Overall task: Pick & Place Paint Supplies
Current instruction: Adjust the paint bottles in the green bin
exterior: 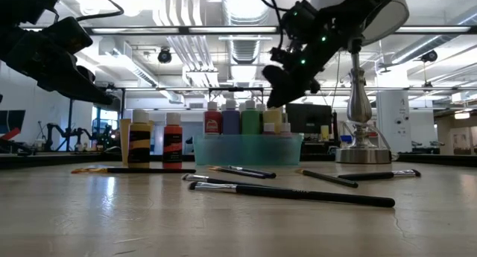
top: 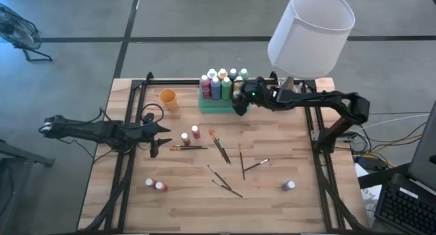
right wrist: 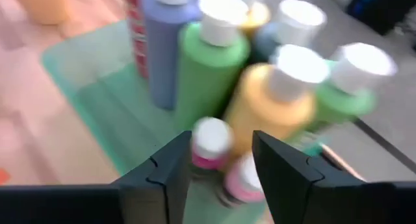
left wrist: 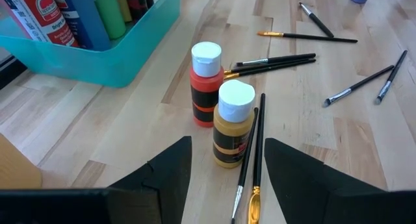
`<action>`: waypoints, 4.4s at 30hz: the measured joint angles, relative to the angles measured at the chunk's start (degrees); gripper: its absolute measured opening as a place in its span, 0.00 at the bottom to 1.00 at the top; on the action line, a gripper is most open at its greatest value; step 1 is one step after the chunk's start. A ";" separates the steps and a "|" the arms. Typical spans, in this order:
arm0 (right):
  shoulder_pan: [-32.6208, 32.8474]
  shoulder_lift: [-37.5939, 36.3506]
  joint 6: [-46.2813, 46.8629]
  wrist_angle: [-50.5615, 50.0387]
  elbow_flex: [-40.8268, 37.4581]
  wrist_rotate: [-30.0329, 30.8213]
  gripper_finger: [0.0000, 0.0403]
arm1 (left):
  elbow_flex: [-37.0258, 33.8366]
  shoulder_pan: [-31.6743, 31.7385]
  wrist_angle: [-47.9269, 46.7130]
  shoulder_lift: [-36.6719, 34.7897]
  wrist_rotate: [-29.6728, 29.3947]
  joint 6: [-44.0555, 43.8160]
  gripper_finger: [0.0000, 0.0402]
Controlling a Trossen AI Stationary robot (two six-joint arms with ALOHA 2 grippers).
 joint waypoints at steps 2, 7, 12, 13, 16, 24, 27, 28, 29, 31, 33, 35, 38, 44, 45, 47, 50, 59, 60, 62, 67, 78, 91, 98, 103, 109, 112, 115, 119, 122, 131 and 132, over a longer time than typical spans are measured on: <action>-0.15 -1.73 0.48 -2.88 0.00 1.65 0.37 | 0.00 0.00 0.00 0.00 -0.01 0.01 0.50; -2.16 -3.88 1.09 -5.36 -0.02 2.98 0.25 | 0.00 0.01 0.00 0.00 -0.01 0.02 0.50; -5.00 -3.11 1.59 -5.95 -0.10 2.97 0.09 | 0.00 0.02 0.00 0.00 0.01 0.00 0.50; -5.52 -2.59 1.57 -6.04 -0.13 2.96 0.05 | 0.00 0.00 0.00 0.00 0.00 0.01 0.50; -7.08 -0.67 1.59 -5.99 -0.16 2.91 0.03 | 0.00 0.00 -0.02 0.00 -0.01 0.00 0.50; -9.96 2.89 1.48 -3.44 -0.24 1.63 0.02 | 0.00 0.00 -0.04 0.00 -0.01 0.00 0.50; -10.04 3.25 1.35 -2.13 -0.24 0.91 0.02 | 0.00 0.00 -0.07 0.00 -0.01 0.00 0.50; -10.04 3.28 1.35 -1.74 -0.24 0.71 0.02 | 0.00 0.01 -0.07 -0.02 -0.01 0.02 0.50; -10.07 3.36 1.35 -1.31 -0.24 0.20 0.02 | 0.00 0.02 -0.07 0.00 0.00 0.02 0.50; -10.25 3.55 1.33 -1.23 -0.24 -0.54 0.02 | 0.02 0.00 -0.07 0.00 -0.01 0.00 0.50; -10.26 3.70 1.33 -0.90 -0.24 -0.67 0.02 | 0.00 0.00 -0.08 0.00 0.01 0.00 0.50; -10.29 3.75 1.32 -0.52 -0.24 -1.30 0.02 | 0.01 0.00 -0.08 -0.02 0.01 0.01 0.50; -10.41 3.82 1.31 -0.23 -0.24 -2.28 0.02 | 0.00 0.00 -0.09 -0.02 -0.01 0.02 0.50; -10.50 3.82 0.97 1.70 -0.24 -5.28 0.02 | 0.00 0.01 -0.09 0.00 -0.01 0.00 0.50; -10.50 3.82 0.98 1.84 -0.24 -5.73 0.02 | 0.00 0.01 -0.09 -0.01 -0.01 0.02 0.50; -10.50 3.82 0.98 2.14 -0.24 -6.59 0.02 | 0.00 0.01 -0.09 -0.02 -0.01 0.00 0.50; -10.50 3.82 1.09 2.20 -0.24 -6.59 0.02 | 0.00 0.00 -0.09 0.00 0.01 0.02 0.50; -10.50 3.82 1.10 2.60 -0.24 -7.86 0.02 | 0.00 0.00 -0.11 0.00 0.01 0.02 0.50; -10.48 3.82 1.09 2.62 -0.24 -7.91 0.02 | 0.00 0.00 -0.11 0.00 0.01 0.02 0.50; -10.46 3.82 1.07 2.71 -0.24 -8.04 0.02 | 0.00 0.01 -0.11 -0.02 -0.01 0.02 0.50; -10.43 3.81 0.40 2.61 -0.24 -6.79 0.02 | 0.00 0.00 -0.11 0.00 -0.01 0.00 0.50; -4.58 -1.84 2.91 -3.58 -0.24 -4.06 0.02 | 0.00 0.01 -0.13 0.00 -0.01 0.00 0.50; 13.69 1.66 9.46 6.59 -0.33 8.96 0.02 | 0.00 0.01 -0.13 -0.01 0.00 0.00 0.50; 11.10 10.06 12.24 12.49 -0.33 9.10 0.02 | 0.00 0.01 -0.13 -0.01 0.01 0.01 0.50; 9.64 13.58 12.46 17.24 -0.33 10.41 0.02 | 0.00 0.01 -0.13 -0.01 0.00 0.00 0.50; 8.33 15.23 13.35 17.21 -0.33 10.62 0.02 | 0.00 0.02 -0.13 -0.02 -0.01 0.01 0.50; 8.15 15.18 13.30 17.42 -0.33 10.90 0.02 | 0.00 0.00 -0.13 -0.01 0.00 0.01 0.50; 7.54 15.16 13.35 17.18 -0.33 10.85 0.02 | 0.00 0.00 -0.13 -0.01 0.00 0.02 0.50; 7.27 15.20 13.53 16.79 -0.33 10.97 0.02 | 0.00 0.02 -0.13 0.00 0.01 0.02 0.50; 7.49 15.20 13.10 16.78 -0.33 11.74 0.02 | 0.00 0.00 -0.13 -0.01 0.00 0.01 0.50; 7.22 15.23 12.25 13.68 -0.33 13.69 0.02 | 0.00 0.00 -0.13 -0.02 0.00 0.00 0.50; 7.22 15.23 12.24 13.74 -0.33 13.69 0.02 | 0.00 0.01 -0.13 -0.02 0.00 0.01 0.50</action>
